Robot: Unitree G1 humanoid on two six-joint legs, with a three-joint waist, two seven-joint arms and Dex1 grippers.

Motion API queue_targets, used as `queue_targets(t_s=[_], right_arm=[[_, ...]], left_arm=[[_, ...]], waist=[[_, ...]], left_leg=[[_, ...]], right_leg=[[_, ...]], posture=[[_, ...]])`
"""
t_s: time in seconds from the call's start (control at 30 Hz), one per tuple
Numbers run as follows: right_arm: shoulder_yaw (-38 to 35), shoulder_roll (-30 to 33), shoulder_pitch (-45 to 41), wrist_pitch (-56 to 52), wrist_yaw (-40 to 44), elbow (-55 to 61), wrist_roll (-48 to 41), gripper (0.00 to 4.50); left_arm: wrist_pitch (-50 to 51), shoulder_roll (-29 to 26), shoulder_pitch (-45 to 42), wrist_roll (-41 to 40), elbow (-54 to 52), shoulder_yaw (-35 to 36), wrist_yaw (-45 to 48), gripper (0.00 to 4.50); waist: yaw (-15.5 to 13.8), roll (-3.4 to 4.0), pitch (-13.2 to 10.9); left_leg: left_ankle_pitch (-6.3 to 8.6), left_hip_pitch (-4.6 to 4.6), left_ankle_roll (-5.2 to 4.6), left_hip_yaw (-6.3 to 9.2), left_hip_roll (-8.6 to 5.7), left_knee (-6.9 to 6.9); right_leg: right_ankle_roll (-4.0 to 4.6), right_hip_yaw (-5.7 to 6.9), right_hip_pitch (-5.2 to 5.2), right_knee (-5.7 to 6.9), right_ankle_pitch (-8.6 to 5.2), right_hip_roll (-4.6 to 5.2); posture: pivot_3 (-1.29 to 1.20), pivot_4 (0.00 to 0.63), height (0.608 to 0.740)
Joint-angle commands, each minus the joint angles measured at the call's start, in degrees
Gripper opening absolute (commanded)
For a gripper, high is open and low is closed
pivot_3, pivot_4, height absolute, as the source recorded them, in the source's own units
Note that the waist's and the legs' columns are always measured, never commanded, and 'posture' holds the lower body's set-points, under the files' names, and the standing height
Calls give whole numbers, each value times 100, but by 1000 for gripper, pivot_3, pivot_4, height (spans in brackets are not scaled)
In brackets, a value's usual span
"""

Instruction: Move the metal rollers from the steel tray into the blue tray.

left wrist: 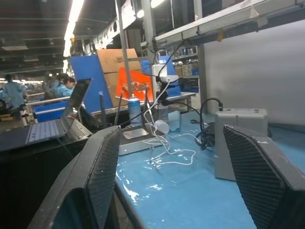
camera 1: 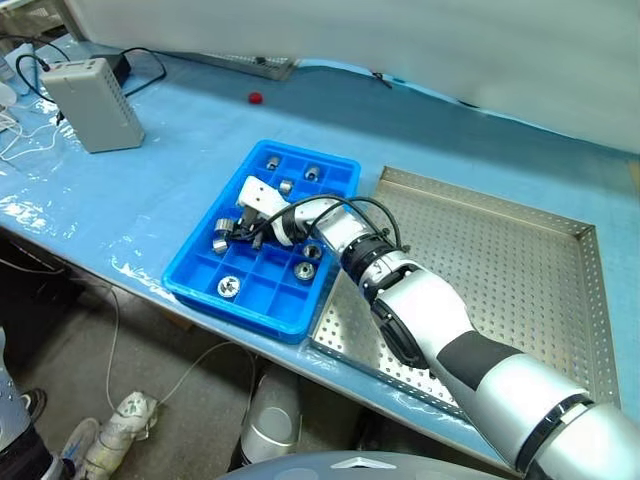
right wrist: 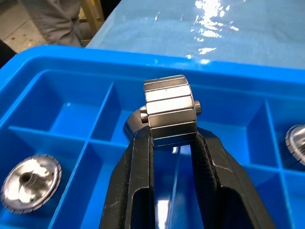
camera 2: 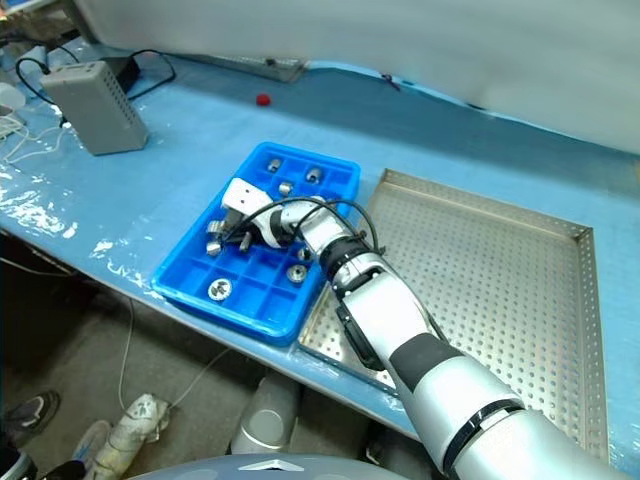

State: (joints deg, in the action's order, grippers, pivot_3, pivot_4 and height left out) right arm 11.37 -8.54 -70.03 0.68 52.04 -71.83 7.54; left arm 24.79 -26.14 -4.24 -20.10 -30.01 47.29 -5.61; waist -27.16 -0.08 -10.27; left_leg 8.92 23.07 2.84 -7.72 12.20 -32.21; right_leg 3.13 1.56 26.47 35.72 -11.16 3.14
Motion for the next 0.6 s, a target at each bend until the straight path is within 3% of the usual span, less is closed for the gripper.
queue_targets(t_s=[0.03, 0.4, 0.6], right_arm=[[-139, 82, 28, -79, 157, 441, -175, 664], [-298, 545, -36, -424, 258, 618, -257, 664], [-346, 398, 52, -514, 130, 748, -345, 664]], left_arm=[[-182, -120, -134, 95, 38, -142, 75, 3621], [-332, -210, -460, 95, 404, -624, 379, 3621], [-403, -241, -719, 96, 709, -889, 537, 3621]], waist=[[27, -2, 1], [293, -6, 4], [512, -8, 5]], left_leg=[[0, 0, 0, 0, 1, 0], [-6, -3, 10, -1, 7, -3], [-8, 0, 13, -2, 9, -7]], right_leg=[[0, 0, 0, 0, 0, -2], [1, 2, -11, 0, 1, -9], [2, 3, -10, 0, 2, -13]], posture=[[596, 150, 740], [529, 150, 740], [490, 150, 740]])
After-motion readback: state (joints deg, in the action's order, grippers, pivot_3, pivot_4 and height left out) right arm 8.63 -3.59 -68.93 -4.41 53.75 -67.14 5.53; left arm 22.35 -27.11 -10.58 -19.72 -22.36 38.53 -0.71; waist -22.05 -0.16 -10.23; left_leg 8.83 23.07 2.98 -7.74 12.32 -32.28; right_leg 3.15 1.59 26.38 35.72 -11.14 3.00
